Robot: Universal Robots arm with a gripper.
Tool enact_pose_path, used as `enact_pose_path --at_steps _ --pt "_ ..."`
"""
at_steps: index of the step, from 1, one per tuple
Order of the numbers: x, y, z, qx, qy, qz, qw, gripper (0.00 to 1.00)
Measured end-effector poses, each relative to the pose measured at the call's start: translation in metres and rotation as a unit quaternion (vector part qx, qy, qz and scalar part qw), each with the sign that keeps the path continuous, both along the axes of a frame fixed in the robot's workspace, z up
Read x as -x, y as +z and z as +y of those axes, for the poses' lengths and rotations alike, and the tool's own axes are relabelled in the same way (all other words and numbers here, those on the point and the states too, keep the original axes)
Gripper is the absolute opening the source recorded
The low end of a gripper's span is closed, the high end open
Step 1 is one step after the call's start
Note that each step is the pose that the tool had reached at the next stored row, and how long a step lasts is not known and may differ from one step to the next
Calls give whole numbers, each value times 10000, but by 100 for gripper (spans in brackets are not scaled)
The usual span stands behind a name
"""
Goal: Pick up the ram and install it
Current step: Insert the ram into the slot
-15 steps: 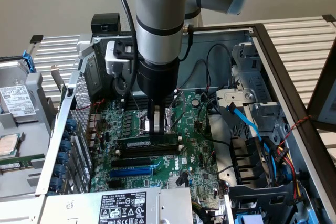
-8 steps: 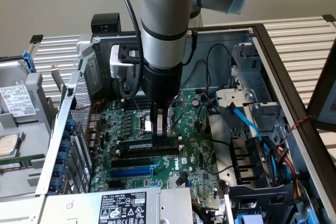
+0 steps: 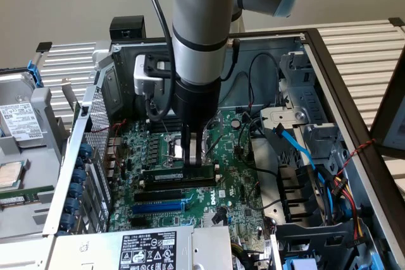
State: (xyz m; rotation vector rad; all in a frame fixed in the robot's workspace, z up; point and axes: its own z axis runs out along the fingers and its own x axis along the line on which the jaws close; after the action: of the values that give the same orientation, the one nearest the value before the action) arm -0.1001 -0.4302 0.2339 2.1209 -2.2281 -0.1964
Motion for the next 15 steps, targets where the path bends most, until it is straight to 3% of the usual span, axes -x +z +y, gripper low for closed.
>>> enact_pose_path --at_steps 3,8,15 --pt "-10 -8 -1 -8 3 10 10000 13" --pt "-12 -16 0 -48 3 89 9999 13" --pt "-34 -16 -3 -49 3 94 9999 13"
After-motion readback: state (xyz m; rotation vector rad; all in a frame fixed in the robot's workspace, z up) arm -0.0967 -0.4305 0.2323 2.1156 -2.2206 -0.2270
